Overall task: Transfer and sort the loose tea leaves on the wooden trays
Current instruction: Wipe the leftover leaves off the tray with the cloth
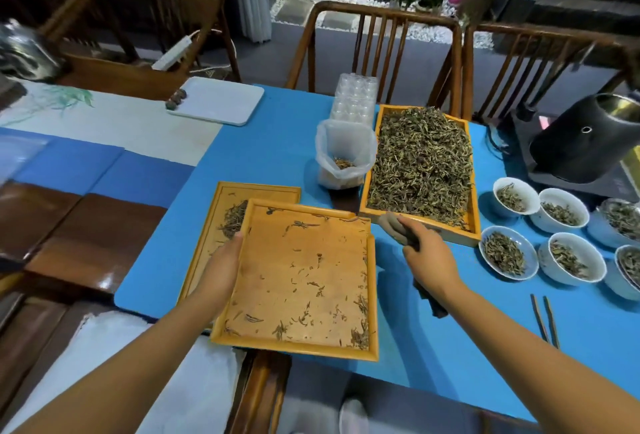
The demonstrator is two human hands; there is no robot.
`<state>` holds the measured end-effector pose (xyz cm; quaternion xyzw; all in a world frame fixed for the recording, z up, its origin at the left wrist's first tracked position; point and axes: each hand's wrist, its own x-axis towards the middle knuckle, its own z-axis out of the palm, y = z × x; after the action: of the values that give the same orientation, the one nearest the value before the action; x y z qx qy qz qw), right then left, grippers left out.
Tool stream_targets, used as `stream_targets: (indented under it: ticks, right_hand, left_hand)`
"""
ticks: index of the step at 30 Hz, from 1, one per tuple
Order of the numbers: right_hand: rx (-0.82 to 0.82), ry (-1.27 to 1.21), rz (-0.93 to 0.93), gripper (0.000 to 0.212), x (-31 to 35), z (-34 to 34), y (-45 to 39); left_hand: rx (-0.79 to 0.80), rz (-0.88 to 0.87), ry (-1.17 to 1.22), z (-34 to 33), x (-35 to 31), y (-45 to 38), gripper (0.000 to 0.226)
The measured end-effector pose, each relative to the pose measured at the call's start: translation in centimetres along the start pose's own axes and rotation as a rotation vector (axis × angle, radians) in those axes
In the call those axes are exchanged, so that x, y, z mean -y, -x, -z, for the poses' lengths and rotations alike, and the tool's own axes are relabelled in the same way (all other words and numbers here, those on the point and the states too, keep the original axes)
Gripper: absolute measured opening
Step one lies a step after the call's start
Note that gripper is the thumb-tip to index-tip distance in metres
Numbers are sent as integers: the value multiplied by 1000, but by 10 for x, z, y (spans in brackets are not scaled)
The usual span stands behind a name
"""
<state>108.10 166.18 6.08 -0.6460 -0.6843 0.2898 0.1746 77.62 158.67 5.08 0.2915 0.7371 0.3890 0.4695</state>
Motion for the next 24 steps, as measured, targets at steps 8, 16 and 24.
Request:
stream_targets:
  ticks: [8,16,24]
  right_hand:
    - [97,-77,261,52,114,-52,-9]
    - [354,103,740,57,213,-114,-7]
    - [497,400,1009,50,263,-162,-11]
  left_hand:
    - [-170,82,37,60,17,8,40]
    - [-271,125,201,97,31,12,32]
    - [-228,64,135,102,42,3,35]
